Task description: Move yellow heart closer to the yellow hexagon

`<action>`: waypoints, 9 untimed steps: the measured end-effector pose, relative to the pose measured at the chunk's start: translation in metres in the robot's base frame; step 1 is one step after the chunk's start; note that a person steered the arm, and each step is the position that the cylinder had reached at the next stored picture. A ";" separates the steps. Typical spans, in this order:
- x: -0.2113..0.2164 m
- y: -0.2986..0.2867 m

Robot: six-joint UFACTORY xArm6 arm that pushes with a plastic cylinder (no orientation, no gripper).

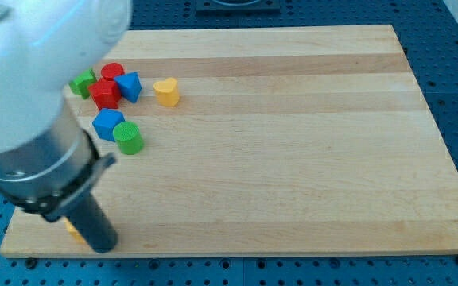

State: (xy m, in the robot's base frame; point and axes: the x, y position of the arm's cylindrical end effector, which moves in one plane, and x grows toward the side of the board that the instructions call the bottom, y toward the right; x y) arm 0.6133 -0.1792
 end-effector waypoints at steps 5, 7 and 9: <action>-0.149 0.195; -0.281 0.173; -0.292 0.060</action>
State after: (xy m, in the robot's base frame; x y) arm 0.3211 -0.1193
